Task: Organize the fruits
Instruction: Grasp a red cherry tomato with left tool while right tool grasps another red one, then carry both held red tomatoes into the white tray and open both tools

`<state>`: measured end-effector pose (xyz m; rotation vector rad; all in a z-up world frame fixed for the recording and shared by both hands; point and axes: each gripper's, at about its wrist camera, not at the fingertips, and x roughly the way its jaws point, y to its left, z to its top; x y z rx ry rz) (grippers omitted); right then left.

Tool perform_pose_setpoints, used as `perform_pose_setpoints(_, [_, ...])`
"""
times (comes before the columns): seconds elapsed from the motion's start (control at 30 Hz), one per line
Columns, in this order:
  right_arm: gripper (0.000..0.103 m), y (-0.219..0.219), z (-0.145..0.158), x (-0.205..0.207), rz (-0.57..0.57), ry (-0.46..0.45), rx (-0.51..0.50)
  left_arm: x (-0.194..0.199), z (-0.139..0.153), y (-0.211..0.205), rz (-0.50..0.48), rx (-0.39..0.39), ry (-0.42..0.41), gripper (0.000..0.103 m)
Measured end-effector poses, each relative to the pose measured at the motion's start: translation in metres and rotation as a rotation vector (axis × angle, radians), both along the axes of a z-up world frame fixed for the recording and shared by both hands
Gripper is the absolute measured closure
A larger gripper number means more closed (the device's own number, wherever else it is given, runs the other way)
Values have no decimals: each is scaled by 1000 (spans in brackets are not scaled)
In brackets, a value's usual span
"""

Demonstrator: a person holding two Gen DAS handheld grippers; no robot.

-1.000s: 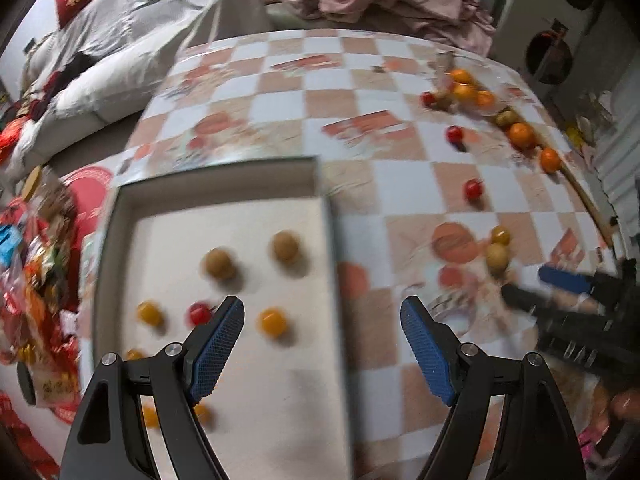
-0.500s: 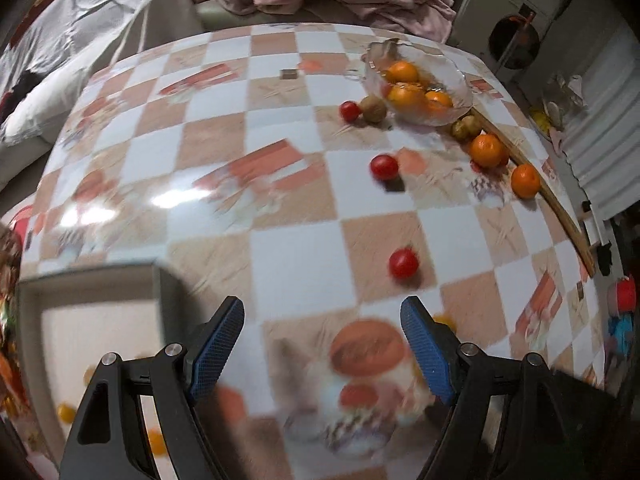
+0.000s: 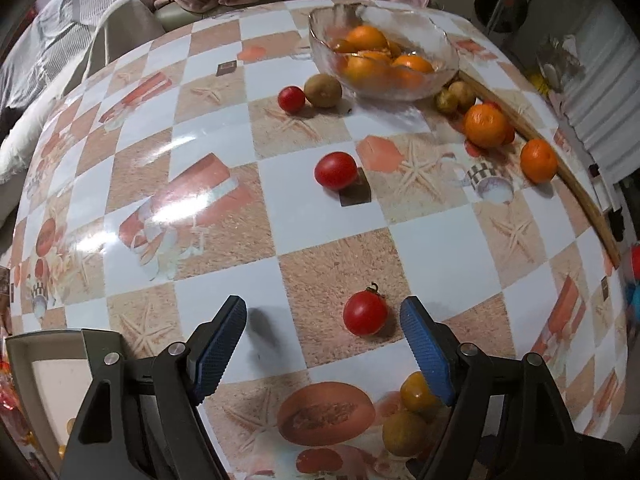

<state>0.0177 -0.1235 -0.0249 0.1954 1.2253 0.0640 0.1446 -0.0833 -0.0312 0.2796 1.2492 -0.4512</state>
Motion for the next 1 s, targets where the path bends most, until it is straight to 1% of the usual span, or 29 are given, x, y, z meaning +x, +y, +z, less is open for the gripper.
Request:
perform_pose_setpoints(0.03, [78, -1, 0, 0, 2, 3, 10, 0, -2, -1, 2, 6, 6, 34])
perform_pose_setpoints(0.07, [81, -1, 0, 1, 6, 7, 20, 0, -1, -2, 3, 11, 1, 34])
perform_pose_setpoints(0.17, [81, -4, 0, 2, 0, 14, 45, -1, -2, -2, 14, 11, -3, 35])
perform_pose_setpoints(0.23, [82, -9, 0, 0, -12, 16, 67, -2, -1, -2, 21, 10, -13, 42])
perform_pose_setpoints(0.3, [82, -13, 2, -2, -19, 15, 77, -1, 1, -2, 22, -2, -15, 57])
perform_pose_setpoints(0.33, [82, -16, 3, -2, -24, 17, 81, 0, 2, -2, 19, -13, -13, 62])
perform_pose_setpoints(0.37, [82, -17, 4, -2, -29, 18, 82, -1, 2, -2, 14, -25, -9, 71])
perform_pose_setpoints(0.4, [81, -20, 4, -2, -34, 18, 80, -1, 3, -2, 11, -34, -4, 74])
perform_pose_setpoints(0.5, [82, -32, 4, -6, -62, 26, 77, -7, 4, 4, 11, -30, -7, 75])
perform_pose_setpoints(0.77, [82, -57, 7, -16, -112, 40, 89, -33, 5, 47, 83, -51, 24, 75])
perform_pose_setpoints(0.8, [82, -43, 9, -12, -114, 42, 90, -37, 5, 52, 91, -53, 28, 75])
perform_pose_setpoints(0.93, [82, -45, 10, -14, -111, 47, 91, -57, 5, 66, 105, -48, 43, 75])
perform_pose_setpoints(1.0, [82, -46, 5, -7, -109, 52, 92, -65, 5, 70, 109, -45, 45, 75])
